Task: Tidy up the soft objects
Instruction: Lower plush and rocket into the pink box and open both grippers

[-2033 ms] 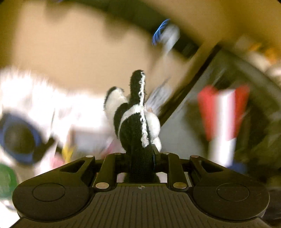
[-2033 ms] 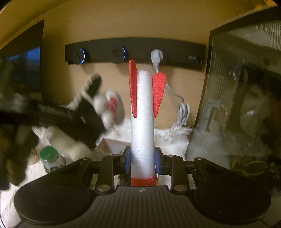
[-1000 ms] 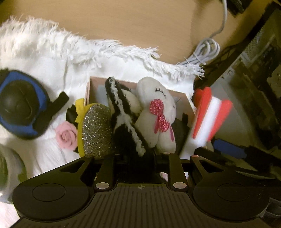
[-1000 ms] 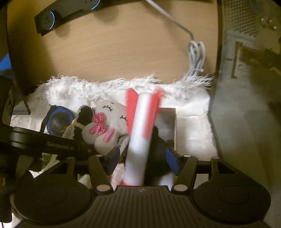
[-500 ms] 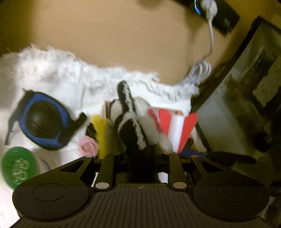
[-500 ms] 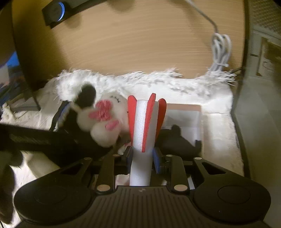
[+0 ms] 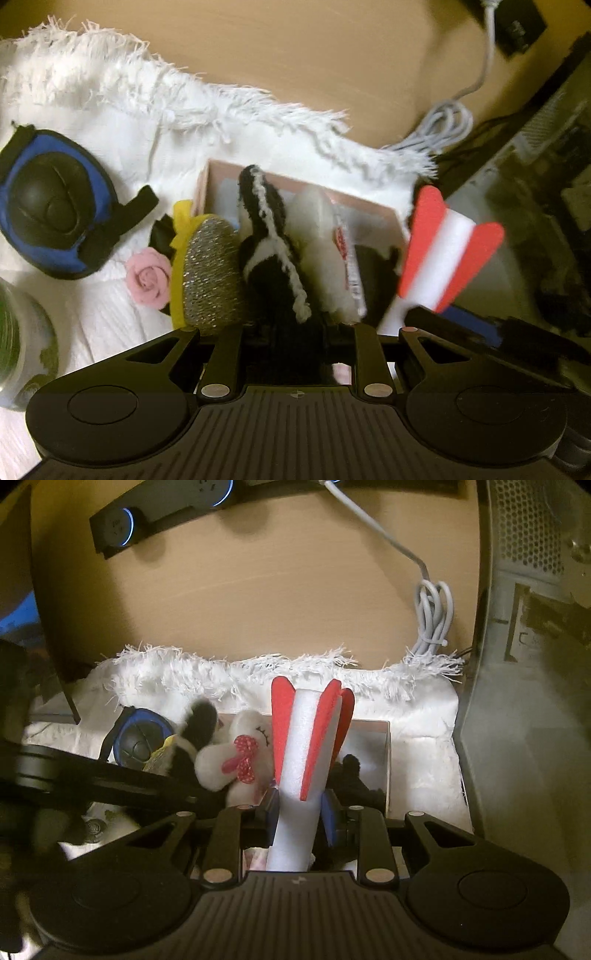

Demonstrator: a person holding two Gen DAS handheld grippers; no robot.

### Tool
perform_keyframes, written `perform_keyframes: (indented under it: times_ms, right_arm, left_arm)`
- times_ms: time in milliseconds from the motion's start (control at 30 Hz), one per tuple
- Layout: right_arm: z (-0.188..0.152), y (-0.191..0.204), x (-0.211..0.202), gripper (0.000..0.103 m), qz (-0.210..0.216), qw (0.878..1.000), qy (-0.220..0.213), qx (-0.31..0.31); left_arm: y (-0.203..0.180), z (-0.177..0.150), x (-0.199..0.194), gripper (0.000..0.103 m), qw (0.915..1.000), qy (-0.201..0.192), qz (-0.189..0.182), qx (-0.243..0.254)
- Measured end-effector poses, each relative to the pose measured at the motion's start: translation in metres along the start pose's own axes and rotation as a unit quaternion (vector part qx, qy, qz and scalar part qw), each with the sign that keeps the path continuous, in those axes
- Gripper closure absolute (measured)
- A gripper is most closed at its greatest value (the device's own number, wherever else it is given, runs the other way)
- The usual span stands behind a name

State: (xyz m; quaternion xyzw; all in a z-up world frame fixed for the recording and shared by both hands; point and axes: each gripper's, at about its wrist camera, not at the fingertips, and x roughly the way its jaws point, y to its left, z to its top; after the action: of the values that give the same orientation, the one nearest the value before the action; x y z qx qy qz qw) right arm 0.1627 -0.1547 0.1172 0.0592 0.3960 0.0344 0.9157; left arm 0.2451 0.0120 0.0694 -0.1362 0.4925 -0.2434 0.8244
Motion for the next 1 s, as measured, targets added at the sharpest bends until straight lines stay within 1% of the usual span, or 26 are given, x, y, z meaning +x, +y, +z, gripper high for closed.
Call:
perform_keyframes:
  times_ms: [100,200,267,367,400,433,500,567,633,667,767,933,1000]
  right_arm:
    - [-0.001,0.0,0.01,0.079,0.003,1.0,0.019,-0.001]
    - [-0.002,-0.001,0.024,0.079,-0.003,1.0,0.03,0.006]
    - [-0.001,0.001,0.03,0.079,0.0,0.999,0.032,0.004]
    - [0.0,0.009,0.035,0.079,-0.002,0.999,0.032,-0.013]
    - [0.0,0.01,0.036,0.079,-0.002,0.999,0.031,-0.017]
    - [0.0,0.011,0.036,0.078,-0.003,0.999,0.031,-0.018]
    - [0.001,0.011,0.035,0.078,-0.004,0.999,0.03,-0.017]
    - [0.0,0.009,0.031,0.077,-0.006,0.999,0.03,-0.016]
    - [-0.001,0.007,0.025,0.075,-0.01,0.999,0.029,-0.013]
    - [-0.001,0.005,0.021,0.075,-0.011,1.0,0.027,-0.012]
    - [-0.004,0.003,0.009,0.075,-0.019,1.0,0.018,-0.015]
    - [-0.008,0.0,-0.009,0.075,-0.023,1.0,0.009,-0.01]
    - [-0.012,-0.001,-0.014,0.075,-0.024,1.0,0.008,-0.008]
  left_arm:
    - [-0.001,-0.002,0.003,0.08,0.9999,-0.006,0.015,0.004]
    - [-0.005,-0.004,-0.015,0.079,0.9995,-0.021,0.013,0.017]
    - [-0.01,0.0,-0.034,0.079,0.9983,-0.044,0.015,0.036]
    - [-0.021,0.004,-0.066,0.08,0.993,-0.097,0.012,0.067]
    - [-0.023,0.006,-0.074,0.08,0.9913,-0.109,0.01,0.074]
    - [-0.025,0.008,-0.08,0.08,0.9908,-0.111,0.008,0.076]
    - [-0.025,0.01,-0.079,0.082,0.993,-0.091,0.011,0.074]
    - [-0.025,0.007,-0.069,0.083,0.9948,-0.059,0.03,0.078]
    - [-0.023,0.0,-0.056,0.083,0.9947,-0.031,0.05,0.085]
    - [-0.022,-0.003,-0.049,0.082,0.9947,-0.021,0.054,0.084]
    - [-0.015,-0.006,-0.037,0.082,0.9975,-0.012,0.031,0.063]
    - [-0.018,-0.003,-0.014,0.082,0.9978,0.002,0.018,0.064]
    - [-0.018,-0.003,-0.004,0.082,0.9978,0.002,0.017,0.063]
